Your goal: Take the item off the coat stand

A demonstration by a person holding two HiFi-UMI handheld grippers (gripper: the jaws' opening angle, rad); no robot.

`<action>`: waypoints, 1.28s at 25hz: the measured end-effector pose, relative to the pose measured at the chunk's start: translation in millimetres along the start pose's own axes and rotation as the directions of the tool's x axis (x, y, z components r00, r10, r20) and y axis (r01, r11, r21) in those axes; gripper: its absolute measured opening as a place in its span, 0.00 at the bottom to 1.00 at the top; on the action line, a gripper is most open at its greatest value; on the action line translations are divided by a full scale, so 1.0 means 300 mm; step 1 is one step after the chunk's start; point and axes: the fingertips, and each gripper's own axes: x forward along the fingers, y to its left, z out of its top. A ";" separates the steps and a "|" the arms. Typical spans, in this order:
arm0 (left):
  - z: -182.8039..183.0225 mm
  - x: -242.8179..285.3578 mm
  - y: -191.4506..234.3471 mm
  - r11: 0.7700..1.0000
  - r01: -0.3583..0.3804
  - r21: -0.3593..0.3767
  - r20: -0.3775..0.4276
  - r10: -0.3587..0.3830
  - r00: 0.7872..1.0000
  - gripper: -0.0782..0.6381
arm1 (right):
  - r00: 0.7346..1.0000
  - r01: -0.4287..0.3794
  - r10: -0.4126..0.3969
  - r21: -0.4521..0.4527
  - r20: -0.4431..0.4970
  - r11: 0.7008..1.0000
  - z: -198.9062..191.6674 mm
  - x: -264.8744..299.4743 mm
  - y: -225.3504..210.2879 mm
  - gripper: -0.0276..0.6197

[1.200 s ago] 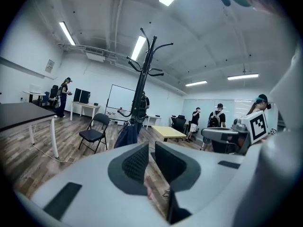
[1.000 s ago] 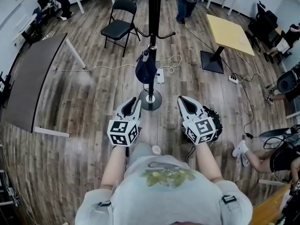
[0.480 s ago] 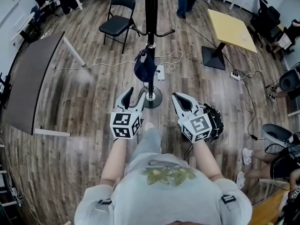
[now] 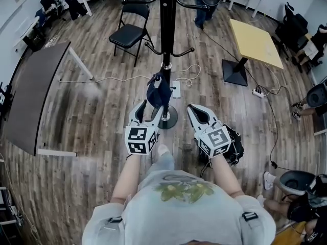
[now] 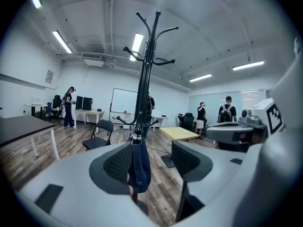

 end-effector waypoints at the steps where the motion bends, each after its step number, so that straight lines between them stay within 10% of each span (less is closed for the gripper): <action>1: 0.001 0.014 0.006 1.000 0.001 0.001 -0.004 -0.001 1.000 0.48 | 1.000 -0.003 0.003 0.002 -0.002 1.000 -0.001 0.016 -0.010 0.05; 32: -0.140 0.355 0.144 0.997 -0.077 0.005 -0.116 0.077 0.990 0.53 | 0.997 -0.059 0.060 0.030 -0.052 0.998 -0.046 0.233 -0.139 0.05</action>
